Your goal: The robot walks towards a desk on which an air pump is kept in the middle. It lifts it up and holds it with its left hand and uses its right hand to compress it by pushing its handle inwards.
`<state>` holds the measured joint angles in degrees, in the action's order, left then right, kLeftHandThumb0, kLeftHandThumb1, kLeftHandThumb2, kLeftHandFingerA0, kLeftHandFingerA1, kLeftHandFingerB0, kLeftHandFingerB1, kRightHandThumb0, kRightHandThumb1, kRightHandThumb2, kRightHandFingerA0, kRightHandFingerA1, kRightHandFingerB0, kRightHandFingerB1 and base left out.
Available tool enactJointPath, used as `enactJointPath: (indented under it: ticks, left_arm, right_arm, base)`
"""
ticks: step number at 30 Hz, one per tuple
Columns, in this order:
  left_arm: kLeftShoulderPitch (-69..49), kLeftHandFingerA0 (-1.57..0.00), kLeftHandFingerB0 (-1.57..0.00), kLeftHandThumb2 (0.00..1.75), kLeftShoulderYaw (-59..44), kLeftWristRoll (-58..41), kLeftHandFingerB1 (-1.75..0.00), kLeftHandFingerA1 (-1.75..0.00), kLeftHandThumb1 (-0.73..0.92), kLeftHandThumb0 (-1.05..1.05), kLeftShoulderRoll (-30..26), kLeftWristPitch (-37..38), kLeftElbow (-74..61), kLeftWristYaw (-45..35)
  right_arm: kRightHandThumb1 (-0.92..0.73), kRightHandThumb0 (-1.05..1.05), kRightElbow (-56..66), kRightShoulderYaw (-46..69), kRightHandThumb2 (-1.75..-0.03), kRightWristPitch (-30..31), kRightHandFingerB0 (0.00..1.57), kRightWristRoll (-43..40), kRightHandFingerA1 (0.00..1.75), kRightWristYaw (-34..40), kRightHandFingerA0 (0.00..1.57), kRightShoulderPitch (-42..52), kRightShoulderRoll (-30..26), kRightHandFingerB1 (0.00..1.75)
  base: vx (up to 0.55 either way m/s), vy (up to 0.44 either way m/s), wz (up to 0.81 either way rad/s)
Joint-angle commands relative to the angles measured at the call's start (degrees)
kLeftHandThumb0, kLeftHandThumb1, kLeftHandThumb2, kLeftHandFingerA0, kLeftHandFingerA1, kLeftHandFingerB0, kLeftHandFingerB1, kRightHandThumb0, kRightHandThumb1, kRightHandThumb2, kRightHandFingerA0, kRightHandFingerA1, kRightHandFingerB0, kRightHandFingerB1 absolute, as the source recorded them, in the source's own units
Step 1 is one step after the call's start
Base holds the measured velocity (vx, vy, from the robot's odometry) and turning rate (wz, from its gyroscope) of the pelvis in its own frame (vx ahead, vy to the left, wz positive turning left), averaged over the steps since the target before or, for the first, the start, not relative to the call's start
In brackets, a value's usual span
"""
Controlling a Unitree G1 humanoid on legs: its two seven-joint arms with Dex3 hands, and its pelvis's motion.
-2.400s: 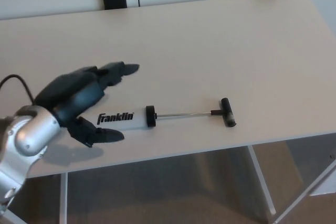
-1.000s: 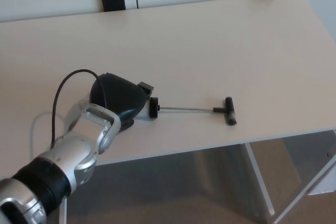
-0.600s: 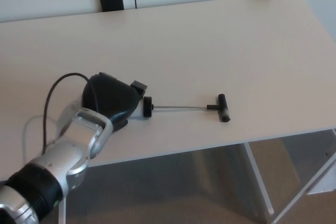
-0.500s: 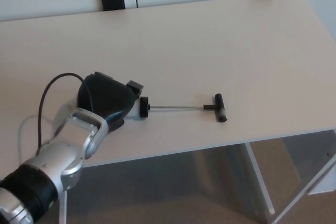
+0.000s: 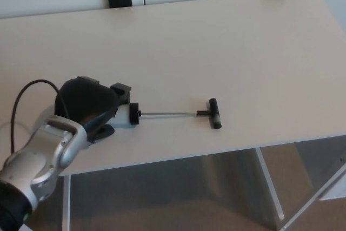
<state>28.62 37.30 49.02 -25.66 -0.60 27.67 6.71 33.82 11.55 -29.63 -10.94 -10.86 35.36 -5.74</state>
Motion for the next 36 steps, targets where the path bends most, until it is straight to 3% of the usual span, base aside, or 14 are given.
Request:
enactJointPath:
  ticks: [1,5,6,8,9,11,13,14,19,31,32,34,35,36]
  left_arm:
    - [-3.0,-0.68,-0.63,0.64,-7.2,-13.3,-1.26,-1.60,0.82,-0.20,-4.0,11.7,-1.5,-8.5]
    - [-3.4,-0.66,-0.54,0.64,-7.7,-13.6,-1.26,-1.62,0.83,-0.23,-4.5,12.3,-2.7,-9.5]
    - [-3.5,-0.66,-0.54,0.63,-7.9,-13.6,-1.24,-1.61,0.81,-0.23,-4.8,12.8,-3.1,-9.9]
    - [-3.6,-0.66,-0.54,0.63,-8.0,-13.5,-1.24,-1.61,0.81,-0.23,-4.9,13.1,-3.1,-9.9]
    - [-3.5,-0.64,-0.49,0.63,-8.0,-13.4,-1.25,-1.58,0.77,-0.24,-5.1,13.5,-3.4,-9.9]
    - [-3.4,-0.64,-0.49,0.63,-8.0,-13.3,-1.25,-1.58,0.77,-0.24,-5.3,14.0,-3.8,-10.1]
    - [-3.1,-0.65,-0.55,0.61,-8.0,-12.0,-1.25,-1.58,0.73,-0.22,-5.5,13.6,-4.2,-9.6]
    - [-3.0,-0.67,-0.63,0.59,-8.1,-11.9,-1.09,-1.59,0.70,-0.23,-5.5,13.4,-4.5,-9.5]
    - [-2.7,-0.69,-0.68,0.61,-8.9,-12.4,-1.03,-1.59,0.71,-0.21,-5.3,13.9,-4.7,-9.1]
    - [-2.2,-0.68,-0.58,0.62,-10.9,-13.5,-1.18,-1.67,0.82,-0.23,-5.4,14.4,-5.8,-10.7]
    - [-2.4,-0.67,-0.59,0.61,-11.2,-13.8,-1.15,-1.71,0.85,-0.25,-4.9,13.7,-6.4,-10.8]
    - [-2.7,-0.67,-0.59,0.61,-11.6,-13.9,-1.15,-1.71,0.85,-0.25,-4.3,13.0,-7.2,-11.0]
    - [-2.6,-0.71,-0.66,0.62,-11.6,-13.7,-1.00,-1.70,0.83,-0.25,-4.1,13.0,-7.6,-10.9]
    - [-2.5,-0.71,-0.66,0.62,-11.6,-13.5,-1.00,-1.70,0.83,-0.25,-4.1,13.2,-7.7,-10.8]
  right_arm:
    - [-0.85,-1.01,-8.4,-1.3,-1.17,18.9,0.00,4.5,0.03,7.7,0.00,-27.2,-0.9,0.02]
    - [-0.83,-0.99,-13.2,-3.6,-1.22,26.0,0.00,2.2,0.06,7.3,0.00,-33.2,-0.1,0.06]
    - [-0.77,-0.96,-15.2,-4.3,-1.11,29.4,0.00,2.0,0.00,7.6,0.00,-35.7,0.4,0.01]
    - [-0.77,-0.96,-15.8,-4.4,-1.11,30.0,0.00,1.9,0.00,7.7,0.00,-36.4,0.6,0.01]
    - [-0.86,-1.05,-19.2,-4.9,-1.23,31.4,0.00,2.2,0.04,7.6,0.00,-39.0,0.8,0.00]
    - [-0.86,-1.05,-23.3,-5.6,-1.23,33.0,0.00,2.7,0.04,7.4,0.00,-42.1,1.0,0.00]
    - [-0.88,-1.05,-29.3,-6.1,-1.22,32.2,0.00,2.2,0.05,6.6,0.00,-45.3,1.9,0.00]
    - [-0.90,-1.04,-31.1,-6.5,-1.23,32.9,0.00,2.3,0.05,6.4,0.00,-46.2,2.2,0.00]
    - [-0.89,-1.03,-38.9,-6.8,-1.22,34.8,0.00,0.7,0.06,6.7,0.00,-49.6,4.6,0.00]
    - [-0.90,-1.05,-52.8,-6.9,-1.25,35.3,0.00,0.6,0.05,5.9,0.00,-56.2,6.8,0.01]
    - [-0.92,-0.88,-54.3,-6.7,-0.89,34.7,0.00,0.5,0.00,5.8,0.00,-56.7,7.1,0.00]
    - [-0.92,-0.88,-56.3,-6.4,-0.89,34.0,0.00,0.5,0.00,5.7,0.00,-57.3,7.4,0.00]
    - [-0.92,-1.05,-57.4,-6.3,-1.24,34.3,0.00,0.3,0.07,5.8,0.00,-57.5,7.8,0.01]
    - [-0.92,-1.05,-58.1,-6.2,-1.24,34.7,0.00,0.1,0.07,5.9,0.00,-57.7,8.1,0.01]
  base:
    - [0.00,0.000,0.00]
    - [0.00,0.000,0.00]
    - [0.00,0.000,0.00]
    - [0.00,0.000,0.00]
    - [0.00,0.000,0.00]
    - [0.00,0.000,0.00]
    - [0.00,0.000,0.00]
    - [0.00,0.000,0.00]
    - [0.00,0.000,0.00]
    - [0.00,0.000,0.00]
    - [0.00,0.000,0.00]
    - [0.00,0.000,0.00]
    - [0.00,0.000,0.00]
    - [0.00,0.000,0.00]
